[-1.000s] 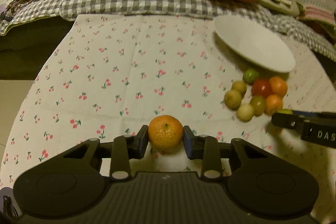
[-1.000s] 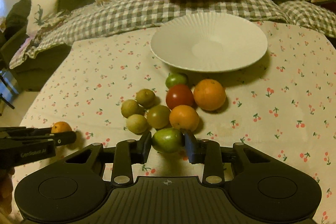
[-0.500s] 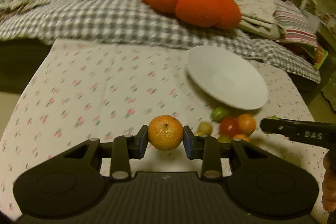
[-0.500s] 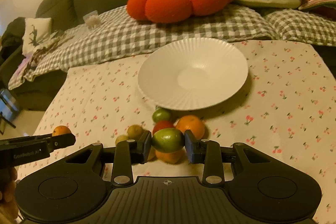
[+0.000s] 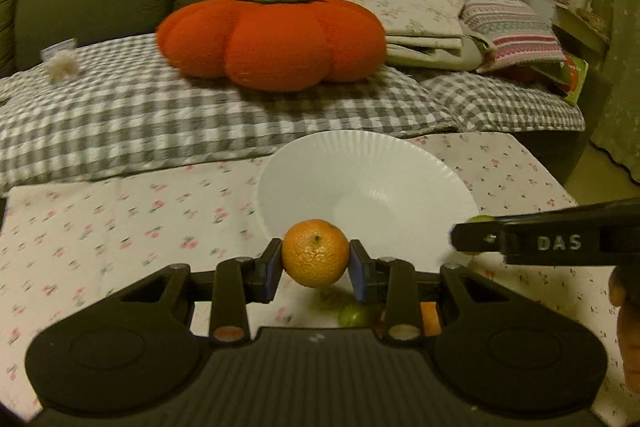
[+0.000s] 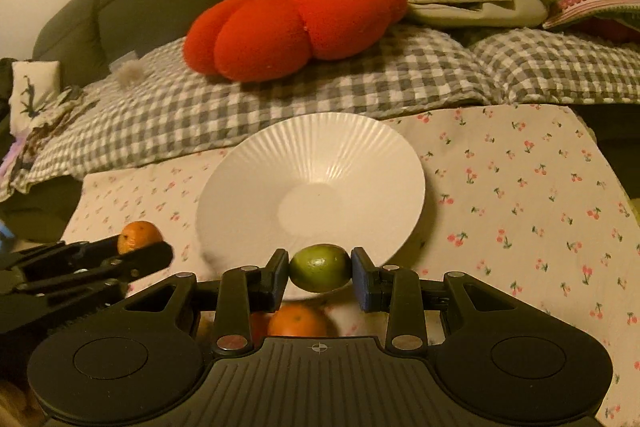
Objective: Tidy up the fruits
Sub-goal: 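Carry the tangerine and lime into the white plate and open both tools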
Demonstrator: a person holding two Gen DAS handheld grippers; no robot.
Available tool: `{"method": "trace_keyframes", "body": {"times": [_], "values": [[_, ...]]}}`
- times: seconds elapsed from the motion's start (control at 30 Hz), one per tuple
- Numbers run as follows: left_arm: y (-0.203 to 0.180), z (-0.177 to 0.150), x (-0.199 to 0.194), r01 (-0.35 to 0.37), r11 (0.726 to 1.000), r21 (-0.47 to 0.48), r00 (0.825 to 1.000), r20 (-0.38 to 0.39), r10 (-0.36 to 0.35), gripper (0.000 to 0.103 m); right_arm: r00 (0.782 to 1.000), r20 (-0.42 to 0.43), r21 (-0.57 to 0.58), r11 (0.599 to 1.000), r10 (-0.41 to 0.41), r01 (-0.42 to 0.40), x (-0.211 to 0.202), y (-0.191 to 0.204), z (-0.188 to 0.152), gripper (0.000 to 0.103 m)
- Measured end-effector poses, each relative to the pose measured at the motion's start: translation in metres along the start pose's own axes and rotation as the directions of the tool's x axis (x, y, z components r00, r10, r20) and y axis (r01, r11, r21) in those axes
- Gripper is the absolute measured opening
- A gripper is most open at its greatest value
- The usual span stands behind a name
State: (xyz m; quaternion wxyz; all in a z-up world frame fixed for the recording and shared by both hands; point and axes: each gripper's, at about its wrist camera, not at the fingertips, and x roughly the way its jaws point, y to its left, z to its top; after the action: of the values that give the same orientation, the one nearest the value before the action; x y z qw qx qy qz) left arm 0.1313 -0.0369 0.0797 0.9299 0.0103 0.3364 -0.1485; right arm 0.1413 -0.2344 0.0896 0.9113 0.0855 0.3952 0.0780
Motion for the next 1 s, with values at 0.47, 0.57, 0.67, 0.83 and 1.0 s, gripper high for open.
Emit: {"method": "trace_keyframes", "body": {"times": [0.47,0.57,0.67,0.83,1.0], "values": [[-0.018,-0.003,0.045,0.002,0.996,0.085,0.999,-0.045,0.002,0.033,0.999,-0.045,0.001,1.000,0.006,-0.006,0.040,-0.005,0.005,0.033],[-0.019,-0.004,0.048,0.002,0.996,0.091,0.999,-0.039,0.002,0.034,0.999,-0.049,0.006,1.000,0.013,-0.013,0.044,-0.005,0.006,0.033],[-0.020,-0.005,0.050,-0.001,0.995,0.101,0.999,-0.034,0.005,0.034,0.998,-0.052,0.005,1.000,0.022,-0.022,0.048,-0.002,0.006,0.034],[-0.020,-0.005,0.049,0.003,0.995,0.099,0.999,-0.034,0.001,0.041,0.998,-0.061,0.009,1.000,0.025,-0.024,0.053,0.003,0.007,0.034],[-0.018,-0.003,0.042,-0.011,0.997,0.083,1.000,-0.015,0.013,0.067,0.998,-0.060,0.054,0.998,0.029,-0.025,0.050,-0.001,0.009,0.052]]}}
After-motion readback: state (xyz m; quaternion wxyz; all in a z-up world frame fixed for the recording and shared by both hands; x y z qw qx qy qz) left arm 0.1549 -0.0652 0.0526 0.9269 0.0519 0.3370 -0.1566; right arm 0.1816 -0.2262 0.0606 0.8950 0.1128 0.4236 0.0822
